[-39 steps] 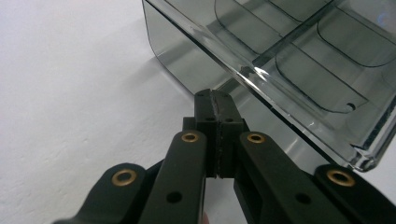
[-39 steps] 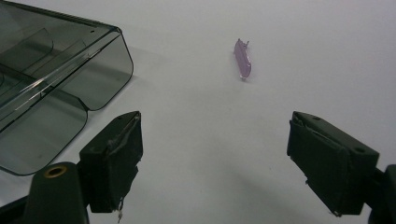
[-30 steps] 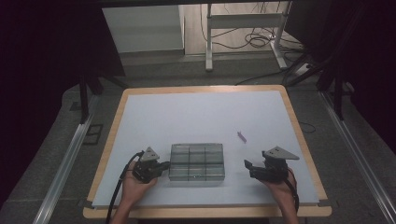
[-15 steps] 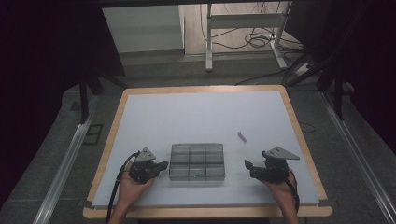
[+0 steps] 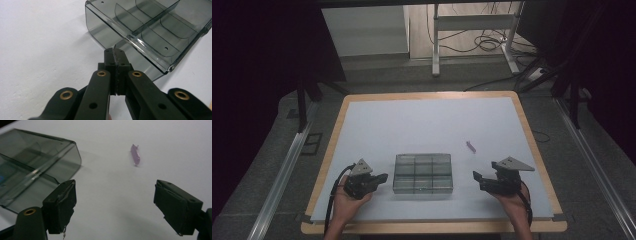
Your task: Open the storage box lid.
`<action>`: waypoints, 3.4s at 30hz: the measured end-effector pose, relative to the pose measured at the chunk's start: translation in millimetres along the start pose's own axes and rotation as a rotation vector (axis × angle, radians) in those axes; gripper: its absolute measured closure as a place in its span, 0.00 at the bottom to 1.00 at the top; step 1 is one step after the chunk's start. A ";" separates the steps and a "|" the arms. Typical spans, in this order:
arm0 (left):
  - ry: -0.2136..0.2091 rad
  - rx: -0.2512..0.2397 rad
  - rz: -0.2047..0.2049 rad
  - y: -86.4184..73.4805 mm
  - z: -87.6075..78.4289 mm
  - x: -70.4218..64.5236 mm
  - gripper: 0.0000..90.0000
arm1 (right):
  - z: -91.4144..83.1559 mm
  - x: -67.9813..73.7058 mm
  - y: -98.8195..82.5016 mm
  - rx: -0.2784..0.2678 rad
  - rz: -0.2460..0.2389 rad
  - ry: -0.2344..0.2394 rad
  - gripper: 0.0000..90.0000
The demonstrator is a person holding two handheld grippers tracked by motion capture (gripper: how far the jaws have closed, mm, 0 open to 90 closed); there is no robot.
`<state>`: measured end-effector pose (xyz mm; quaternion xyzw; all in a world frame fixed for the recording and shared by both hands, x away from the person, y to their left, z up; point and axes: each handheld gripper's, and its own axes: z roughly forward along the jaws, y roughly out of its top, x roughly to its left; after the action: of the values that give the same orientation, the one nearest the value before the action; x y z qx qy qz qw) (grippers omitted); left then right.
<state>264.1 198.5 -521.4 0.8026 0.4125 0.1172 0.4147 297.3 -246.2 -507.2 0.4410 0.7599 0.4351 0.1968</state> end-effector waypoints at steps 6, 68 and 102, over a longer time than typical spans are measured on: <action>-0.014 0.003 0.007 -2.4 -2.1 -4.1 1.00 | -1.1 0.2 -1.0 -0.001 0.001 -0.006 0.20; -0.154 -0.043 0.023 -13.5 -11.2 -27.7 1.00 | 5.2 -0.1 -4.8 0.026 -0.015 -0.047 0.20; -0.173 -0.088 0.005 1.9 -11.4 -24.8 1.00 | 8.8 2.4 -5.3 0.031 -0.015 -0.053 0.20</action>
<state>243.5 185.6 -509.0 0.7917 0.3675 0.0665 0.4835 299.4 -241.2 -516.2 0.4494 0.7644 0.4102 0.2133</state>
